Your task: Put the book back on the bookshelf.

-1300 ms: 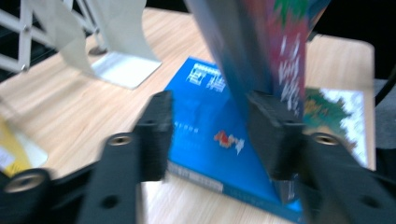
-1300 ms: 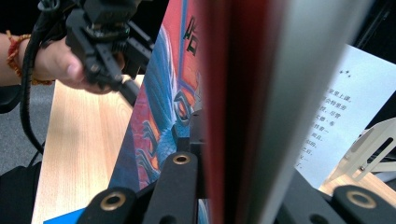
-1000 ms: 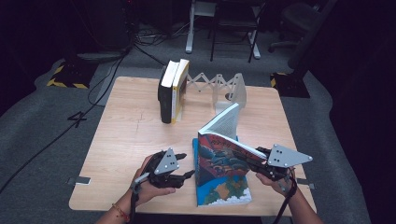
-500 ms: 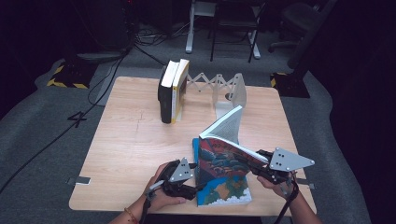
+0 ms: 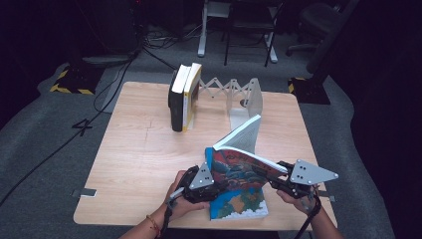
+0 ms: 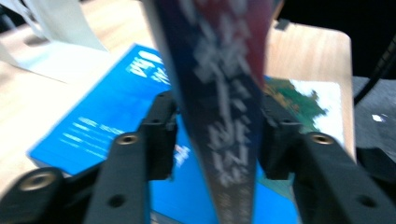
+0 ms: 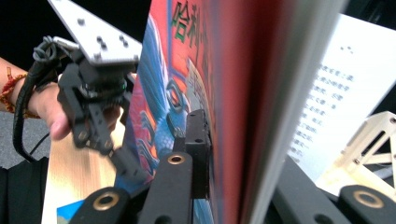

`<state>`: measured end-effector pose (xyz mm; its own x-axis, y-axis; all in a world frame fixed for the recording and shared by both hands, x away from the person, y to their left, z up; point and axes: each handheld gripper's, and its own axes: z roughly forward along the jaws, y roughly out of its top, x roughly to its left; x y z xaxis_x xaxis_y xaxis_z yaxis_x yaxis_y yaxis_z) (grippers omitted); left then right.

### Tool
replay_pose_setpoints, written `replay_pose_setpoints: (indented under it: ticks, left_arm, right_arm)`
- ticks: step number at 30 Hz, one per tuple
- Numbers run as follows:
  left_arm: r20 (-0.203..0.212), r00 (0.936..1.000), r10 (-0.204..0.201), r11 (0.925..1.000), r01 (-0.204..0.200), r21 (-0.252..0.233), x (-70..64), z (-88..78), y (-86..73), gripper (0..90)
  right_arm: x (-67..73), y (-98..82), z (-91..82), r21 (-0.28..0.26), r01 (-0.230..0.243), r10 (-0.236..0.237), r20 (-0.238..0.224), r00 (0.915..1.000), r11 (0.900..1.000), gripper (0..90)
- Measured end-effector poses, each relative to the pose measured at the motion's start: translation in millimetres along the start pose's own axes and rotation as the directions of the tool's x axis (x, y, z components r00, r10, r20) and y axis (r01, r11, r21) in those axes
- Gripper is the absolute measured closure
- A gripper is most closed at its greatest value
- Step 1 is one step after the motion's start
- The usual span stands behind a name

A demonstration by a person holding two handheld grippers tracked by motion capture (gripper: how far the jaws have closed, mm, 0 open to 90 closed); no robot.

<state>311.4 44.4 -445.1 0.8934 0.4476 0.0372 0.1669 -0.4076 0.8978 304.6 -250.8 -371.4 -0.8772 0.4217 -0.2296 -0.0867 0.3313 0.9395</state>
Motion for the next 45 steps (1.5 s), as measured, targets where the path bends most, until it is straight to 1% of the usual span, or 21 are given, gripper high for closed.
replay_pose_setpoints:
  ticks: [2,7,10,12,14,15,16,18,19,22,25,26,27,28,30,32,36,38,40,42,45]
  left_arm:
    - [-0.005,1.0000,0.001,0.9999,-0.001,-0.016,1.4,-1.2,3.7,58.8]
    - [-0.014,0.9990,0.042,0.9991,-0.042,-0.006,1.2,-2.3,9.0,61.6]
    - [-0.015,0.9980,0.062,0.9981,-0.062,-0.004,-1.0,-3.3,10.0,64.8]
    - [-0.009,0.9981,0.062,0.9981,-0.062,-0.004,-1.2,-3.8,10.0,67.2]
    - [0.012,0.9968,0.079,0.9969,-0.079,-0.002,-2.8,-4.8,10.2,68.7]
    - [0.012,0.9968,0.079,0.9969,-0.079,-0.002,-2.8,-4.8,10.2,69.2]
    - [0.016,0.9961,0.087,0.9962,-0.087,-0.002,-3.5,-4.9,10.3,69.6]
    - [0.031,0.9958,0.086,0.9963,-0.086,-0.002,-3.5,-5.2,10.3,70.3]
    - [0.036,0.9957,0.086,0.9963,-0.086,-0.003,-3.5,-5.3,10.2,70.6]
    - [0.052,0.9937,0.099,0.9951,-0.099,-0.002,-5.2,-5.3,10.4,71.4]
    - [0.058,0.9915,0.117,0.9931,-0.117,0.000,-8.2,-5.3,11.0,71.8]
    - [0.058,0.9915,0.117,0.9931,-0.117,0.000,-8.2,-5.3,11.0,71.9]
    - [0.058,0.9909,0.122,0.9925,-0.122,-0.002,-8.8,-5.3,11.0,71.9]
    - [0.054,0.9907,0.125,0.9922,-0.125,-0.005,-9.5,-5.1,10.6,71.5]
    - [0.047,0.9913,0.123,0.9924,-0.122,-0.010,-9.5,-5.0,10.7,70.4]
    - [0.035,0.9935,0.109,0.9934,-0.107,-0.041,-8.8,-6.6,13.2,68.9]
    - [0.028,0.9949,0.097,0.9930,-0.095,-0.071,-8.0,-9.8,19.5,68.3]
    - [0.014,0.9957,0.091,0.9914,-0.090,-0.095,-8.6,-11.2,26.0,66.2]
    - [-0.001,0.9937,0.112,0.9889,-0.112,-0.098,-9.9,-12.0,32.1,64.8]
    - [-0.004,0.9942,0.107,0.9884,-0.107,-0.107,-10.4,-13.0,35.7,64.4]
    - [-0.008,0.9934,0.114,0.9830,-0.114,-0.144,-9.1,-17.3,47.8,60.7]
  right_arm:
    - [-1.3,-2.7,-1.9,0.004,-0.013,0.013,0.011,0.9998,1.000,79.3]
    - [-6.3,-7.3,-5.0,0.007,-0.019,0.018,0.052,0.9985,1.000,73.6]
    - [-11.0,-12.0,-8.2,0.020,-0.034,0.032,0.084,0.9960,0.999,65.4]
    - [-14.2,-15.4,-10.6,0.038,-0.043,0.038,0.127,0.9912,0.998,60.3]
    - [-18.9,-21.0,-14.3,0.047,-0.057,0.049,0.150,0.9874,0.997,54.7]
    - [-18.9,-21.0,-14.3,0.047,-0.057,0.049,0.150,0.9874,0.997,54.7]
    - [-23.4,-27.0,-15.5,0.070,-0.076,0.062,0.180,0.9818,0.995,45.6]
    - [-27.3,-34.1,-15.9,0.078,-0.112,0.096,0.184,0.9783,0.991,41.3]
    - [-29.0,-38.4,-14.9,0.086,-0.130,0.111,0.197,0.9741,0.988,36.7]
    - [-33.0,-48.3,-8.9,0.121,-0.166,0.141,0.196,0.9705,0.979,30.2]
    - [-35.5,-57.2,-0.6,0.128,-0.201,0.180,0.158,0.9709,0.971,25.3]
    - [-35.5,-57.2,-0.6,0.128,-0.201,0.180,0.158,0.9709,0.971,25.3]
    - [-35.8,-59.5,3.2,0.145,-0.200,0.180,0.138,0.9738,0.969,23.6]
    - [-33.8,-61.7,8.5,0.158,-0.195,0.180,0.108,0.9778,0.968,25.2]
    - [-31.5,-62.3,11.5,0.159,-0.187,0.173,0.096,0.9802,0.970,28.1]
    - [-28.4,-62.1,14.3,0.158,-0.178,0.167,0.077,0.9829,0.971,32.5]
    - [-24.2,-60.3,18.0,0.154,-0.162,0.155,0.057,0.9862,0.975,34.7]
    - [-21.8,-59.0,20.8,0.161,-0.152,0.142,0.073,0.9872,0.975,34.8]
    - [-22.0,-58.7,21.7,0.162,-0.158,0.147,0.079,0.9860,0.974,35.4]
    - [-22.1,-58.6,22.3,0.158,-0.161,0.150,0.079,0.9854,0.974,35.4]
    - [-22.1,-57.8,23.9,0.164,-0.161,0.148,0.087,0.9851,0.973,35.8]
